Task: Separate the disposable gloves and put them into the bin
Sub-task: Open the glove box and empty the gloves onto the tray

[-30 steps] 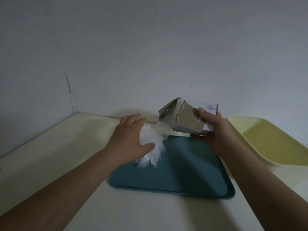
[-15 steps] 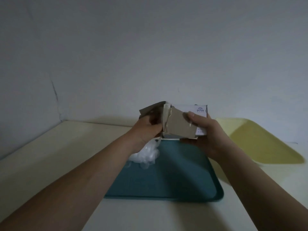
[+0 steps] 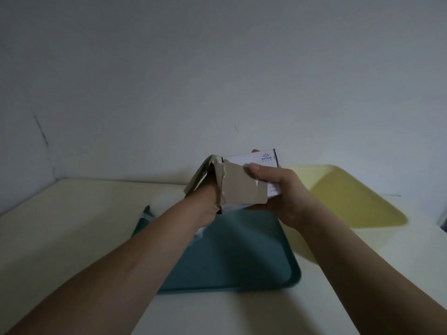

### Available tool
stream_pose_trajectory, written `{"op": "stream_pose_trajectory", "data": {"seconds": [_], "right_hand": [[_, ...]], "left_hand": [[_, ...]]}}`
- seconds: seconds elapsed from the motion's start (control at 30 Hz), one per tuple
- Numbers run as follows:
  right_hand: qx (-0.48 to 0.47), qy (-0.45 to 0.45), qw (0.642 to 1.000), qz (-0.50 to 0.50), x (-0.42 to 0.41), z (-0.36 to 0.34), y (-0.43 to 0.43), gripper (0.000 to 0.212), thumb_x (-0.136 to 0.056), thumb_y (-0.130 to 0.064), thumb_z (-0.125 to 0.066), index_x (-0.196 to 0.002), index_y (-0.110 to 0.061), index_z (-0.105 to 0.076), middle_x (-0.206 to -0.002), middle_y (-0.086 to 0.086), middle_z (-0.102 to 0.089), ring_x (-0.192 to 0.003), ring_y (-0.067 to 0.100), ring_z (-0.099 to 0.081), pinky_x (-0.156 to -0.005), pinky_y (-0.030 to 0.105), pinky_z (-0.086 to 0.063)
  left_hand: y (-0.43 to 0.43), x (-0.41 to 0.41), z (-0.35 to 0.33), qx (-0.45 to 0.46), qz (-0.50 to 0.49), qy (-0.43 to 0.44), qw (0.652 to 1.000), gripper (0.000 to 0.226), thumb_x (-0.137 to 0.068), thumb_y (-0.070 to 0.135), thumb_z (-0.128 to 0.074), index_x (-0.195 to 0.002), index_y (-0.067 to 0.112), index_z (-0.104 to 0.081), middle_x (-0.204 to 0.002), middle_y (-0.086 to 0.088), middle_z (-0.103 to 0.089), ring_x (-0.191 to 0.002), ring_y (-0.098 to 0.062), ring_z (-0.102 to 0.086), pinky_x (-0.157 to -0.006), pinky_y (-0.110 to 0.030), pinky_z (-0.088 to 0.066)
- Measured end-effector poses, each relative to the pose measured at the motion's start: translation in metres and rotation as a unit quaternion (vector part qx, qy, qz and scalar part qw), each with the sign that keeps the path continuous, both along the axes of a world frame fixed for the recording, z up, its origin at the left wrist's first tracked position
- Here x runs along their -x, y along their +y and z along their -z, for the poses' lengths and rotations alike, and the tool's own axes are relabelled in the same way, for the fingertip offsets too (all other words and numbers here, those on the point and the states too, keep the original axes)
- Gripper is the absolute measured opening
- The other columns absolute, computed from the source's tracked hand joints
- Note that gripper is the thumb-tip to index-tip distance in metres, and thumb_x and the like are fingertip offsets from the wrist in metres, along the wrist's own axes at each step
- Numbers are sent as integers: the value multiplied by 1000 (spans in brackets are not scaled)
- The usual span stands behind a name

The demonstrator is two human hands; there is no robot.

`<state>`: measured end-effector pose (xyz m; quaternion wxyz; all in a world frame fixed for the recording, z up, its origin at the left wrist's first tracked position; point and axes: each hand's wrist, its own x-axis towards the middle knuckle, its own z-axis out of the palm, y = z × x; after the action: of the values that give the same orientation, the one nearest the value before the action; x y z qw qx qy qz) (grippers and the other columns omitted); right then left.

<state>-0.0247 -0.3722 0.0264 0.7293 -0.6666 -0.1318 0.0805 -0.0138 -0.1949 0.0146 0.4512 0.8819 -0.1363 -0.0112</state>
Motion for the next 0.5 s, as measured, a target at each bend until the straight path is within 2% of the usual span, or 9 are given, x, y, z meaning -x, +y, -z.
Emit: {"op": "stream_pose_trajectory", "data": {"seconds": [0.03, 0.07, 0.1, 0.17, 0.23, 0.3, 0.37, 0.4, 0.5], "right_hand": [[5, -7, 1000, 0, -1, -1, -4, 76, -69, -45, -81, -135, -13, -59, -113, 9, -71, -105, 29, -68, -95, 58, -55], [10, -15, 1000, 5, -3, -1, -8, 67, -73, -42, -80, -132, -16, -60, -115, 9, -71, -108, 31, -68, -96, 60, -55], [15, -22, 1000, 17, -5, -2, -12, 60, -76, -39, -79, -129, -19, -60, -117, 9, -72, -111, 34, -68, -97, 62, -55], [26, -31, 997, 58, -10, -8, -18, 57, -76, -38, -79, -129, -26, -60, -119, 7, -73, -115, 37, -68, -96, 63, -55], [45, -38, 993, 105, -18, -17, -20, 60, -73, -42, -82, -129, -34, -62, -117, 1, -75, -112, 34, -70, -94, 60, -57], [42, -36, 988, 142, -26, -28, -19, 73, -66, -49, -88, -132, -38, -59, -118, -3, -75, -109, 32, -72, -88, 54, -59], [45, -28, 985, 163, -33, -36, -17, 97, -57, -55, -93, -142, -40, -51, -124, -4, -72, -109, 30, -72, -87, 52, -58], [47, -29, 985, 163, -34, -38, -15, 102, -55, -56, -94, -145, -40, -49, -126, -4, -71, -110, 30, -71, -87, 52, -58], [28, -31, 986, 159, -33, -36, -8, 98, -58, -53, -93, -144, -42, -49, -127, -4, -70, -113, 30, -69, -90, 53, -57]], "left_hand": [[3, -3, 1, 15, 10, 9, 1000, 42, -110, -3, -37, -74, 19, -40, -80, 3, -44, -68, -4, -44, -64, -7, -46], [5, -1, -2, 70, -11, 38, 997, 41, -108, -3, -43, -73, 19, -41, -78, 4, -46, -67, -5, -47, -55, -7, -45], [7, -3, -8, 77, -33, 29, 996, 35, -106, 2, -53, -75, 19, -48, -76, 4, -52, -69, -10, -55, -53, -9, -46], [23, -6, -13, 27, -37, -19, 999, 22, -95, 18, -73, -78, 26, -62, -71, 11, -66, -78, -18, -67, -60, -18, -50], [40, -1, -13, -13, -46, -28, 998, 14, -82, 34, -82, -84, 32, -68, -74, 14, -71, -80, -12, -69, -67, -24, -54], [57, 3, -7, -128, -41, -35, 990, 38, -69, 51, -77, -101, 35, -67, -86, 12, -71, -81, -8, -70, -71, -30, -58], [63, 11, 0, -242, -13, -11, 970, 55, -64, 57, -72, -111, 29, -63, -85, 9, -69, -76, -9, -70, -64, -31, -59], [62, 12, 5, -273, 6, 10, 962, 60, -64, 56, -73, -114, 26, -63, -86, 9, -69, -76, -9, -70, -65, -31, -60], [47, 22, 15, -343, 41, 32, 938, 82, -61, 55, -80, -131, 21, -56, -94, 10, -64, -77, -10, -66, -65, -33, -60]]}}
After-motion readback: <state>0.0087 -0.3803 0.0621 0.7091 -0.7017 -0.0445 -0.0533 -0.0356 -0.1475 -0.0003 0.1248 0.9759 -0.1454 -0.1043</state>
